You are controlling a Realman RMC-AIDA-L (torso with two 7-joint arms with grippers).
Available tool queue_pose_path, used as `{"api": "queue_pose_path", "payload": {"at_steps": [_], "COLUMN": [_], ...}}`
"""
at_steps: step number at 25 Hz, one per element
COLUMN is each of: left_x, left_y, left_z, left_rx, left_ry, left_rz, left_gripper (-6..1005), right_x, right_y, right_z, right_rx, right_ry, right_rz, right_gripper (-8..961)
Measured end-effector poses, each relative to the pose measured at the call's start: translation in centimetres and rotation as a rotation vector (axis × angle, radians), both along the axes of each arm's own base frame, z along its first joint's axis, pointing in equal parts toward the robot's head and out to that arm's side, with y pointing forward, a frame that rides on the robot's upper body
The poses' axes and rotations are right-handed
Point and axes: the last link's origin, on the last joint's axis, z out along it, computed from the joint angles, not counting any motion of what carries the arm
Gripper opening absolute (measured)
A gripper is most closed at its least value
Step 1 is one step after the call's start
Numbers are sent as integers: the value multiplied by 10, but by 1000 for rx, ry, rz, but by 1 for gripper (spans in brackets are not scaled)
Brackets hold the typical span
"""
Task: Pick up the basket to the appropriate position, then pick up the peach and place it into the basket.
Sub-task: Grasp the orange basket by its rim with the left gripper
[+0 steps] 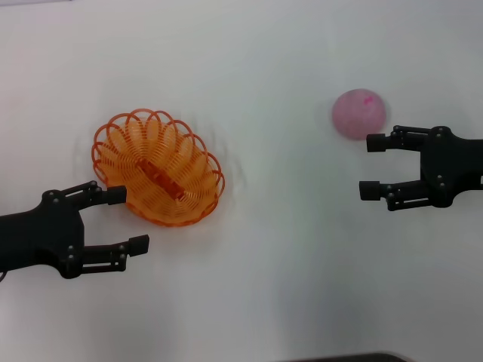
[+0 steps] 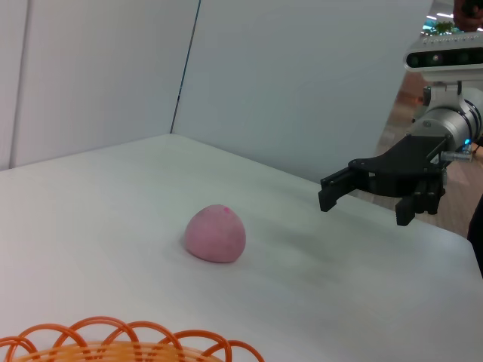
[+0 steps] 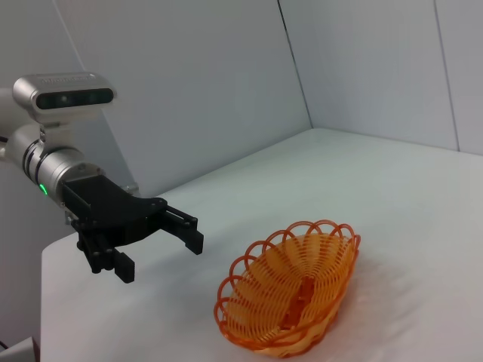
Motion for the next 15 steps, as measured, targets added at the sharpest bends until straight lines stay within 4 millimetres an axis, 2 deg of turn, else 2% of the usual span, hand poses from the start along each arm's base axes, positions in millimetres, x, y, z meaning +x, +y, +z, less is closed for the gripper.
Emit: {"api": "queue_pose_path", "payload": {"at_steps": [15], "left_x": [1], "left_y": [0], "left_z": [1], "left_rx": [0], "left_ry": [-1], "left_rz": [-4], "left_gripper": [901], "right_x": [0], "right_y": [0], "right_z": [0], "right_rx": [-4], "right_ry": [3], "right_rz": [-1], "right_gripper": [946]}}
